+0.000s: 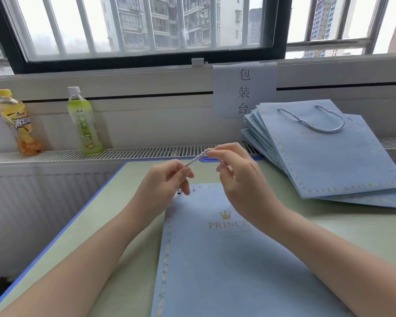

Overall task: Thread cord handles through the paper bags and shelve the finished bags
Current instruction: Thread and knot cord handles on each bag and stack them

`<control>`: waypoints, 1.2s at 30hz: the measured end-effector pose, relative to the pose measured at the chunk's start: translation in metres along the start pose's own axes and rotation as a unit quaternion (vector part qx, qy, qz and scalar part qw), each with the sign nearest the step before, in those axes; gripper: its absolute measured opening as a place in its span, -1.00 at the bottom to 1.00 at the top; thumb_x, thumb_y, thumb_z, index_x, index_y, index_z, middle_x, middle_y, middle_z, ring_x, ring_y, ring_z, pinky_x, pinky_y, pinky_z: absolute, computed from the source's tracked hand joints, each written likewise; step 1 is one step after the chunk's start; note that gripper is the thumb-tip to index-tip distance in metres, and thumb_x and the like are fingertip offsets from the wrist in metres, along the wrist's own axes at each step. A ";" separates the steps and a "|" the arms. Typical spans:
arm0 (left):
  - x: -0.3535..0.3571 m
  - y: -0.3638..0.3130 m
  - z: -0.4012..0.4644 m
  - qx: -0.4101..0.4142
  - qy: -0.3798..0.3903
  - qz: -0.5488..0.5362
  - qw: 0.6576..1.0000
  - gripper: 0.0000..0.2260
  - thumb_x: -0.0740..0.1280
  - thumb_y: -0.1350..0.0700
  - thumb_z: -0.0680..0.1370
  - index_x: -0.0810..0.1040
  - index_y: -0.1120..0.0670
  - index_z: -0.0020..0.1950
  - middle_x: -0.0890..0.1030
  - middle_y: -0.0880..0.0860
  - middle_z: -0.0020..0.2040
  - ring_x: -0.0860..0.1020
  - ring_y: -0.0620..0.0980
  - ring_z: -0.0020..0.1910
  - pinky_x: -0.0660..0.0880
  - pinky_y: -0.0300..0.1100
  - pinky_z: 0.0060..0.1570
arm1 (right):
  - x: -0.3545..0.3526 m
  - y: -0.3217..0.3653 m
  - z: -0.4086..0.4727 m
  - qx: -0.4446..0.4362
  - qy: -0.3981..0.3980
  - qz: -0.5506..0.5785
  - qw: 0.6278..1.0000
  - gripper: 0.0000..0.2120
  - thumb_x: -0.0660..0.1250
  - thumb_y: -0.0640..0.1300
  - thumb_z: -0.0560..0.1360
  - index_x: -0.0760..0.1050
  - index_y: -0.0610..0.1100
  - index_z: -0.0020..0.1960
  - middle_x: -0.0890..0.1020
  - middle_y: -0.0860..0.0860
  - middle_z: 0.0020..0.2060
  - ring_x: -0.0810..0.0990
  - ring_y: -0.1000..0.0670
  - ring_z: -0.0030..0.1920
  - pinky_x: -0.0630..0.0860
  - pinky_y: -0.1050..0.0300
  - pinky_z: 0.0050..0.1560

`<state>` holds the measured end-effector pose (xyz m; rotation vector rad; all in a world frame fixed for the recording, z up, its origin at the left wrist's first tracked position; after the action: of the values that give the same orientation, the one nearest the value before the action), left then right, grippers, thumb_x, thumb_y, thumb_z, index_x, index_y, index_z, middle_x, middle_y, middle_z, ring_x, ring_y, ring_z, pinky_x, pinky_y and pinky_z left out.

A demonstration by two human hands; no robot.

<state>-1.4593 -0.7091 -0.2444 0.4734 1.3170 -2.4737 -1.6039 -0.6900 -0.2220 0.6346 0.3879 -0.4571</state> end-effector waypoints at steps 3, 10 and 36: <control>-0.007 0.005 0.001 -0.024 -0.023 -0.033 0.999 -0.79 0.20 0.19 0.61 0.57 0.10 -0.16 0.51 -0.06 -0.48 0.47 -0.13 -0.42 0.45 -0.29 -0.25 | -0.020 -0.016 0.003 0.063 -0.075 -0.020 0.995 -0.62 0.10 -0.44 0.51 0.51 -0.24 0.23 0.47 -0.02 0.13 0.44 0.09 0.10 0.34 0.37 0.07; 0.002 0.015 -0.001 -0.082 0.005 -0.038 0.996 -0.80 0.24 0.18 0.60 0.63 0.05 -0.15 0.43 -0.10 -0.49 0.34 -0.15 -0.49 0.32 -0.35 -0.44 | -0.013 -0.019 -0.003 0.075 -0.043 -0.145 0.986 -0.68 0.12 -0.34 0.45 0.49 -0.18 0.14 0.42 -0.06 0.14 0.33 -0.06 0.14 0.19 0.25 0.07; 0.011 0.027 -0.001 -0.020 0.064 0.295 0.953 -0.86 0.33 0.04 0.54 0.60 0.00 0.08 0.58 -0.14 0.00 0.45 -0.08 0.12 0.36 -0.12 0.13 | 0.030 -0.007 -0.013 0.002 0.120 -0.121 0.985 -0.88 0.17 -0.32 0.54 0.46 -0.15 -0.05 0.50 0.07 -0.29 0.48 -0.04 -0.25 0.43 -0.01 -0.20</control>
<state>-1.4585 -0.7240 -0.2694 0.8824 1.0654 -1.9416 -1.5854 -0.6948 -0.2490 0.6518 0.6975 -0.6149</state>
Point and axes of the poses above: each hand's wrist, its own z-axis towards the middle knuckle, its own x-axis out of the palm, y = z × x, the point moved 9 cm from there along z, towards the middle knuckle
